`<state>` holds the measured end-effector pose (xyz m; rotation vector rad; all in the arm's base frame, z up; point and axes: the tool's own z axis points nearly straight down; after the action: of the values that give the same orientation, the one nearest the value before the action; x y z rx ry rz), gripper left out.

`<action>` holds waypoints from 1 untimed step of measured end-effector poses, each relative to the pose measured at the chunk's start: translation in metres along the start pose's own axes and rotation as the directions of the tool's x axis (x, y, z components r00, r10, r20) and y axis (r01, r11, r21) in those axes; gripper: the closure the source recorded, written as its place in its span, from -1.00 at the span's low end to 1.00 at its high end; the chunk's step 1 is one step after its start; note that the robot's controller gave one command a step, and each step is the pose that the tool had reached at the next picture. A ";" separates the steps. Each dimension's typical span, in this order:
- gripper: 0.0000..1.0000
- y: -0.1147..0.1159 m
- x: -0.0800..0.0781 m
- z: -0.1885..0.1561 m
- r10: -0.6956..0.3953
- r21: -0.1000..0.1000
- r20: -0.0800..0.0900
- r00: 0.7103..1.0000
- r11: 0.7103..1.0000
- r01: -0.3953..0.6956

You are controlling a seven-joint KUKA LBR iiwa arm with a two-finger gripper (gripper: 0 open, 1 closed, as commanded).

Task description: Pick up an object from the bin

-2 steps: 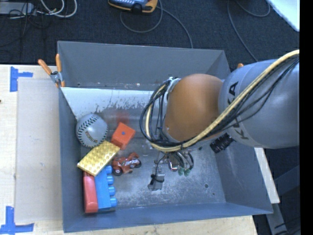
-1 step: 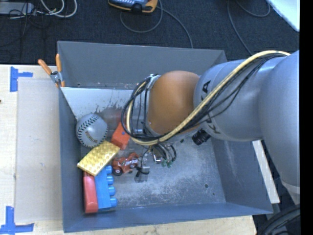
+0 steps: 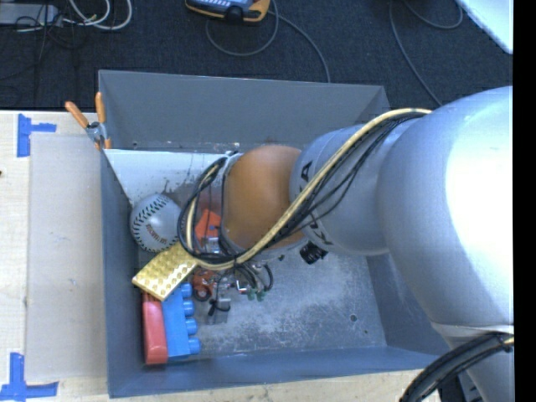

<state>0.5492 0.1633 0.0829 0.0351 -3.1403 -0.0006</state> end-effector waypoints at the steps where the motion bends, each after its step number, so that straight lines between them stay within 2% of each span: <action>1: 1.00 -0.005 0.003 -0.009 0.008 0.000 -0.002 1.000 1.000 -0.008</action>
Offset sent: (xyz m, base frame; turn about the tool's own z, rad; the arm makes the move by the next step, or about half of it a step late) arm 0.0000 0.0000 0.0000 0.0000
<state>0.5468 0.1583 0.0924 0.0224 -3.1383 -0.0005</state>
